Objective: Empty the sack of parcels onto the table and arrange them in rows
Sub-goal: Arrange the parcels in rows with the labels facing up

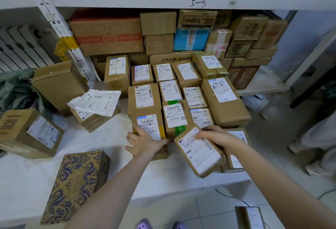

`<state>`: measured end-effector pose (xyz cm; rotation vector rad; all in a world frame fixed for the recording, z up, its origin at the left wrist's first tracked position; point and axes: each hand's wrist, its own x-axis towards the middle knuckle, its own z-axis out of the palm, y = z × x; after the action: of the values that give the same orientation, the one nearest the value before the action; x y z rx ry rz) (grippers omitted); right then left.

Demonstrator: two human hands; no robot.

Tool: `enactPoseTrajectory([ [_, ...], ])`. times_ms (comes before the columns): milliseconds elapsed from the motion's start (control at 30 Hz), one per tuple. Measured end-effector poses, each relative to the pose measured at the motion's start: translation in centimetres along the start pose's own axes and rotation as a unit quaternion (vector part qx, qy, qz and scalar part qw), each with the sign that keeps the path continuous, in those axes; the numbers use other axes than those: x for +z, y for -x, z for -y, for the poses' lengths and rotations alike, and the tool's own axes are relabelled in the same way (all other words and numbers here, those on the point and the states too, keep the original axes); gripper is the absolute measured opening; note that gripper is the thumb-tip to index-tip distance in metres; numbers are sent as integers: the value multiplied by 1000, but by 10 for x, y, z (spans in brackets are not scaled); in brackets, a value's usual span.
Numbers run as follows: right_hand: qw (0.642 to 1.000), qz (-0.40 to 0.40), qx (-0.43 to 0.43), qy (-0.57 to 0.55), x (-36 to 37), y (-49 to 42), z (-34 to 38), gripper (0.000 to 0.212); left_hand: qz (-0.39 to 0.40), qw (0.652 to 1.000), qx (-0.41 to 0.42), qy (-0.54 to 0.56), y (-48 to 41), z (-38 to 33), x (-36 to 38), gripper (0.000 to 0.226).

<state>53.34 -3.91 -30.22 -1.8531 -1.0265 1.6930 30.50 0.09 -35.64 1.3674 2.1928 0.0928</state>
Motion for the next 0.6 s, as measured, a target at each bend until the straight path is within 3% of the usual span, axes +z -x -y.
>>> enactPoseTrajectory([
  [100, 990, -78, 22, 113, 4, 3, -17, 67, -46, 998, 52, -2, 9, 3, 5, 133],
  [233, 932, -181, 10, 313, 21, -2, -34, 81, -59, 995, 75, -21, 21, 4, 10, 120],
  [367, 876, -241, -60, 414, 32, -6, -47, 54, -63, 995, 75, -5, 24, 11, 11, 118],
  [500, 801, -311, -142, 492, 40, -4, -60, 66, -55, 995, 77, -14, 25, 14, 11, 122],
  [600, 760, -340, -179, 524, 48, -6, -66, 46, -34, 995, 76, -46, 25, 15, 12, 129],
])
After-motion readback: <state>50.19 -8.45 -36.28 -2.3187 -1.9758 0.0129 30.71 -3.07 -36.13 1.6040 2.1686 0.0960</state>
